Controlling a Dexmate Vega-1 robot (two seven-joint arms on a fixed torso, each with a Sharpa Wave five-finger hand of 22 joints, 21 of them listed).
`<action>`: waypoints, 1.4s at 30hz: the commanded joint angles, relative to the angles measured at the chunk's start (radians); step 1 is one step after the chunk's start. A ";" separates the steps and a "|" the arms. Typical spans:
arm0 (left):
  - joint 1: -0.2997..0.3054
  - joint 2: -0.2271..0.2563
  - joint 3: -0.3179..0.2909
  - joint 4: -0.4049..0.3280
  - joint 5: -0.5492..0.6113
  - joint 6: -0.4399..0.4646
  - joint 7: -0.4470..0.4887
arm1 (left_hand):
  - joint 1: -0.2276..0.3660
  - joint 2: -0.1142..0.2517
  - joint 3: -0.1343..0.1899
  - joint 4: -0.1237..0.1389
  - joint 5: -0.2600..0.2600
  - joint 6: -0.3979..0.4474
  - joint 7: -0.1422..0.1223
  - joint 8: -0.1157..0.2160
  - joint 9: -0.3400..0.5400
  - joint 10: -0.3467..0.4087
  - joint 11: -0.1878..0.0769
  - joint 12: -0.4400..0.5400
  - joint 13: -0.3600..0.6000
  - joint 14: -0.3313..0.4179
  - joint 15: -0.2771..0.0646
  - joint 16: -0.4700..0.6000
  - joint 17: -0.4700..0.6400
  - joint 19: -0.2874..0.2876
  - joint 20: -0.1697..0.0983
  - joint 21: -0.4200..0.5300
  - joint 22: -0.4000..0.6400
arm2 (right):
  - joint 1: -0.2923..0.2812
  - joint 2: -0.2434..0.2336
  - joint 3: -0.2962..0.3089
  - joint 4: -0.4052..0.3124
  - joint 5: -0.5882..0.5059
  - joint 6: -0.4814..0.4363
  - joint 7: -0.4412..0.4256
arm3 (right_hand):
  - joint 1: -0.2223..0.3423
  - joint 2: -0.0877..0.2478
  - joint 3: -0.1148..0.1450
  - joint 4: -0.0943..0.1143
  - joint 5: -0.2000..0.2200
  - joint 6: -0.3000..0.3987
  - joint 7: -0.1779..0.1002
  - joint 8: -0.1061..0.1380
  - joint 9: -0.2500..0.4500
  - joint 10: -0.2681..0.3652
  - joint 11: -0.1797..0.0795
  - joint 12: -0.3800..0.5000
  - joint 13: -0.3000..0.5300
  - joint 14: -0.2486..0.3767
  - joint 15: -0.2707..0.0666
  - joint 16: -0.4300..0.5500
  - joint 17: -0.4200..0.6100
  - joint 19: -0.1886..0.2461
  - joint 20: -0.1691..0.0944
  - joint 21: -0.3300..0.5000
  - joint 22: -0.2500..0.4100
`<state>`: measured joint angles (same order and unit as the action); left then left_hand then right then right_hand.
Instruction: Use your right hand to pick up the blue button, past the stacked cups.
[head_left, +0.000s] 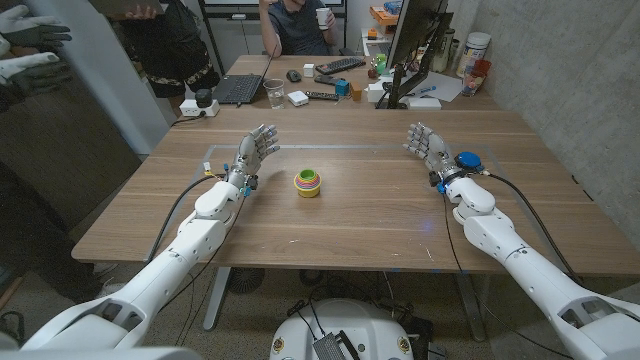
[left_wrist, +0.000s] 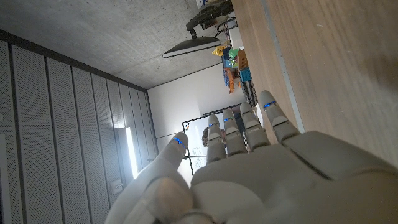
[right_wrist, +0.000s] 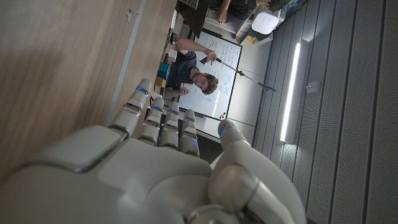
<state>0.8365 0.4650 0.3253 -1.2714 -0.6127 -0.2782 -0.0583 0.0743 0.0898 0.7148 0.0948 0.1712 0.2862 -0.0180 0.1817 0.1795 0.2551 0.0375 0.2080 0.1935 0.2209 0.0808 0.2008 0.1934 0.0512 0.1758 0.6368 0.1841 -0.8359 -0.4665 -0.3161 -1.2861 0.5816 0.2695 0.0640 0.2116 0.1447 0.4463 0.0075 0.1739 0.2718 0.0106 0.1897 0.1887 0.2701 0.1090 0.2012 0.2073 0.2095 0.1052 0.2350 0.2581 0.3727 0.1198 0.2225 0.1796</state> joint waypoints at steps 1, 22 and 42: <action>0.019 -0.105 -0.130 0.013 0.124 0.059 -0.075 | 0.002 0.009 0.006 0.000 0.006 0.006 0.000 0.007 0.004 0.007 -0.001 0.004 0.002 0.006 0.001 0.006 0.004 0.002 0.007 0.003 0.004 | -0.023 0.128 0.170 -0.008 -0.171 -0.056 0.079 | 0.005 0.011 0.008 -0.001 0.007 0.007 0.000 0.006 0.005 0.006 0.000 0.005 0.003 0.003 -0.001 0.002 0.004 0.006 0.001 0.004 0.005; 0.028 -0.190 -0.225 0.011 0.224 0.091 -0.135 | 0.001 0.009 0.006 0.000 0.006 0.007 0.000 0.007 0.004 0.006 -0.001 0.003 0.002 0.006 0.001 0.005 0.004 0.003 0.007 0.000 0.004 | -0.019 0.210 0.308 -0.078 -0.499 0.023 0.124 | 0.013 0.004 0.006 -0.012 0.006 0.006 0.000 0.006 0.005 -0.006 -0.005 0.002 0.003 -0.032 -0.008 -0.012 0.001 -0.034 0.001 -0.013 0.005; 0.017 -0.210 -0.239 0.022 0.250 0.080 -0.170 | 0.000 0.008 0.006 0.000 0.006 0.007 0.000 0.007 0.004 0.007 -0.002 0.003 0.002 0.006 0.002 0.005 0.004 0.003 0.008 -0.005 0.004 | -0.001 0.175 0.335 -0.157 -0.824 0.068 0.023 | 0.012 -0.036 -0.014 -0.035 -0.001 -0.002 -0.012 0.003 0.004 -0.049 -0.022 -0.008 0.003 -0.096 0.000 -0.035 -0.011 -0.114 0.013 -0.034 0.004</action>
<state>0.8588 0.2655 0.0937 -1.2534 -0.3789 -0.1940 -0.2128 0.0743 0.0898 0.7145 0.0950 0.1711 0.2860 -0.0180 0.1855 0.1791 0.2549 0.0374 0.2080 0.1934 0.2208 0.0806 0.2007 0.1931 0.0513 0.1756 0.6327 0.1839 -0.8475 -0.2757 0.0036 -1.4084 -0.0857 0.3148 0.1366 0.2250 0.1220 0.4366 -0.0253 0.1735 0.2679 0.0069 0.1897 0.1883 0.2279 0.0857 0.1951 0.2070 0.1228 0.1052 0.2031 0.2460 0.2684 0.1303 0.1952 0.1793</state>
